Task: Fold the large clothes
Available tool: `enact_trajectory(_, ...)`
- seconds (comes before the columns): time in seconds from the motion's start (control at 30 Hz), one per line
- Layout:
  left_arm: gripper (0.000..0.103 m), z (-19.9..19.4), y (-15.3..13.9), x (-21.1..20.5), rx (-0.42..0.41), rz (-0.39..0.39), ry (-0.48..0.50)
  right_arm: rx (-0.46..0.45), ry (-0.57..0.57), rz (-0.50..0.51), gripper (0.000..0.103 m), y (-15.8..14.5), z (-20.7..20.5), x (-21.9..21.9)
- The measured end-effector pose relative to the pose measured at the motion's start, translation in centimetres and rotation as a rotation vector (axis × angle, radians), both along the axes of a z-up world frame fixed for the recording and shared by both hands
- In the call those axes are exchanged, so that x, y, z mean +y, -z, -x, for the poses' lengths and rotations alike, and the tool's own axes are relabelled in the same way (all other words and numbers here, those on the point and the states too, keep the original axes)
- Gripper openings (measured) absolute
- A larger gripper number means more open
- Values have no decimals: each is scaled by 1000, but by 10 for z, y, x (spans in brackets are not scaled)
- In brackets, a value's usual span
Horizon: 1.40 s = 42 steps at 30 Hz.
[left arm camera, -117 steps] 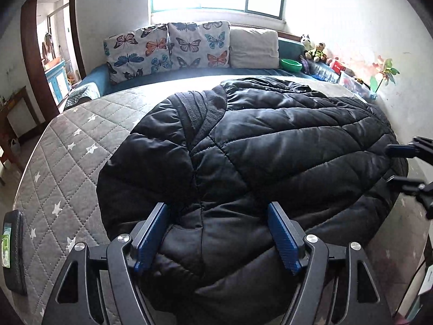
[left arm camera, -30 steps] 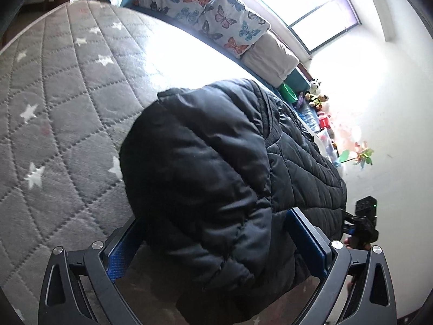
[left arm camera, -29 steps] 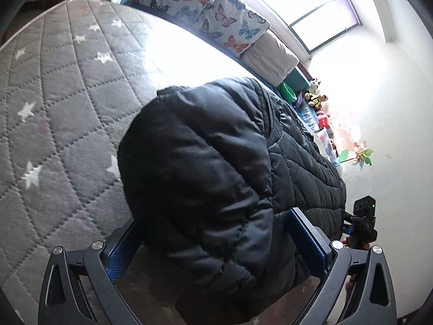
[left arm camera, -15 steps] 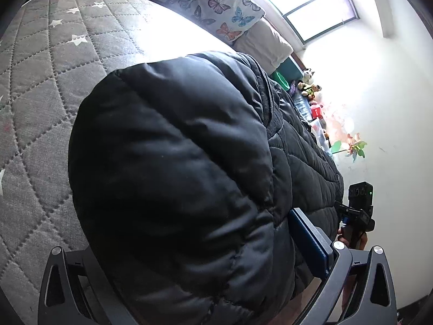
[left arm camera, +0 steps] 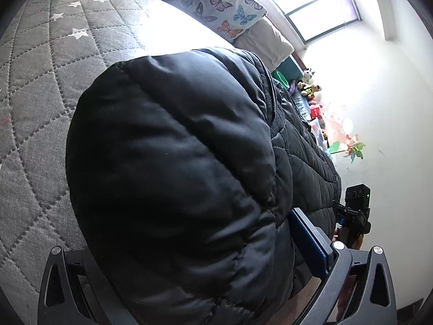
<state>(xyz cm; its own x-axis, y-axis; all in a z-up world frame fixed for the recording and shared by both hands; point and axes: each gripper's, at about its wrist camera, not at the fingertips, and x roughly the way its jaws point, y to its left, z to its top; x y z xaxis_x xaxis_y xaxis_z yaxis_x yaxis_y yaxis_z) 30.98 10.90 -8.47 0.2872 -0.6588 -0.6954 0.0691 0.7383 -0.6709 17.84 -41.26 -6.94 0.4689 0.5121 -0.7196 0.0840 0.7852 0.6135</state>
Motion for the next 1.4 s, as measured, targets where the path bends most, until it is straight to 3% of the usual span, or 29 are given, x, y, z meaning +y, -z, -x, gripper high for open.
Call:
enact_trajectory(0.5,103,-1,-3,-5,11,-19,-51,-18,-25,-17,103,-1,-4,0)
enact_trajectory(0.7,103,2,-10,-9,4,32,-93,-25,-10,-3,103,-4,-3,9)
enact_trajectory(0.83,103,3,-17,-8,-19,72,-101,-85,-63,54,103,-20,0,22)
enact_trajectory(0.97,103,-1,-7,-9,8,46,-98,-47,-92,58,103,-13,-6,20)
enact_trajectory(1.27,103,-8,-1,-19,31,41,-102,-13,-120,-38,103,2,-17,5)
enact_trajectory(1.33,101,-6,-8,-21,9,12,-109,-8,-90,-23,103,0,-15,7)
enact_trajectory(1.4,92,1,-23,-26,-47,-33,-92,-20,-75,10,94,-8,-8,11)
